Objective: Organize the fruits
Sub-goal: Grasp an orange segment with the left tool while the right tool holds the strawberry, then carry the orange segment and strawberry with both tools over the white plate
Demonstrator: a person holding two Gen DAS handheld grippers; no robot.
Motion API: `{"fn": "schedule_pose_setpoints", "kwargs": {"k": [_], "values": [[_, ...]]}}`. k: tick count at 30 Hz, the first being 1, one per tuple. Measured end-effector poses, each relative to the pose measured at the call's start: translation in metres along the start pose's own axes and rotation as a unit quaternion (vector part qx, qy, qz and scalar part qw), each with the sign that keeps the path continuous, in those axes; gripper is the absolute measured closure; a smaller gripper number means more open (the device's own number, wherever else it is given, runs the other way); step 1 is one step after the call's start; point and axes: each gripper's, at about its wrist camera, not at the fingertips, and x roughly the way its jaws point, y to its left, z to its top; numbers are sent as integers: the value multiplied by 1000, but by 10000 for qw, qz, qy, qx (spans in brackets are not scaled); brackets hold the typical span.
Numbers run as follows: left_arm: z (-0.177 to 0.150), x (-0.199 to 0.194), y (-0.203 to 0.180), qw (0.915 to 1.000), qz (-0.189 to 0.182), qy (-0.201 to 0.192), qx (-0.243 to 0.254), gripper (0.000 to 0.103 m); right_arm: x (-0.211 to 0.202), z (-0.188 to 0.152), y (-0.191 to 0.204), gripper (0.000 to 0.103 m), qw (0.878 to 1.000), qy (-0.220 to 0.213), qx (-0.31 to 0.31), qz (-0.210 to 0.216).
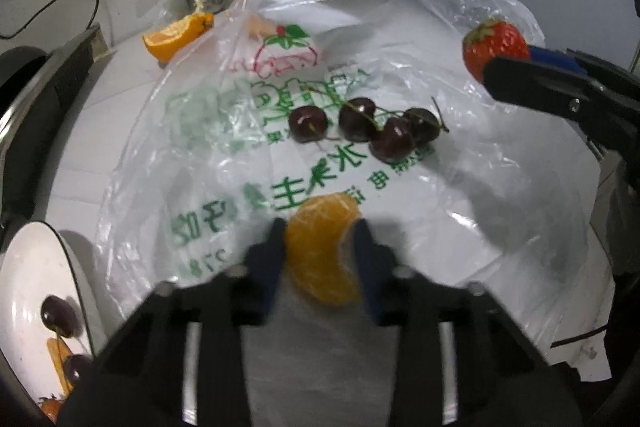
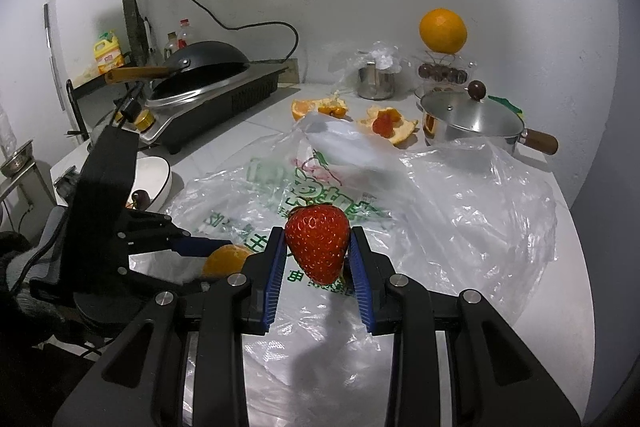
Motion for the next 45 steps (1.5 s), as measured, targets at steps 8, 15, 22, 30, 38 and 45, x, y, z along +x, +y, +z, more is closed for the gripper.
{"fn": "schedule_pose_setpoints", "kwargs": {"k": [8, 15, 22, 30, 38, 45], "values": [[0, -21, -2, 9996, 2, -247, 96, 77, -3, 1, 4, 69, 10000, -20, -36, -17], [0, -49, -3, 9985, -56, -544, 72, 77, -8, 7, 16, 69, 9999, -66, -138, -26], [2, -73, 7, 9968, -63, -795, -25, 77, -11, 14, 31, 69, 9996, -106, -243, -5], [-7, -93, 24, 9949, 2, -987, -193, 77, -8, 23, 52, 69, 9991, -111, -400, 62], [-21, -109, 48, 9927, 110, -1130, -416, 77, 1, 32, 77, 69, 9982, -53, -585, 153], [-35, -119, 66, 9909, 174, -1212, -562, 77, 9, 38, 100, 69, 9971, 7, -740, 201]]}}
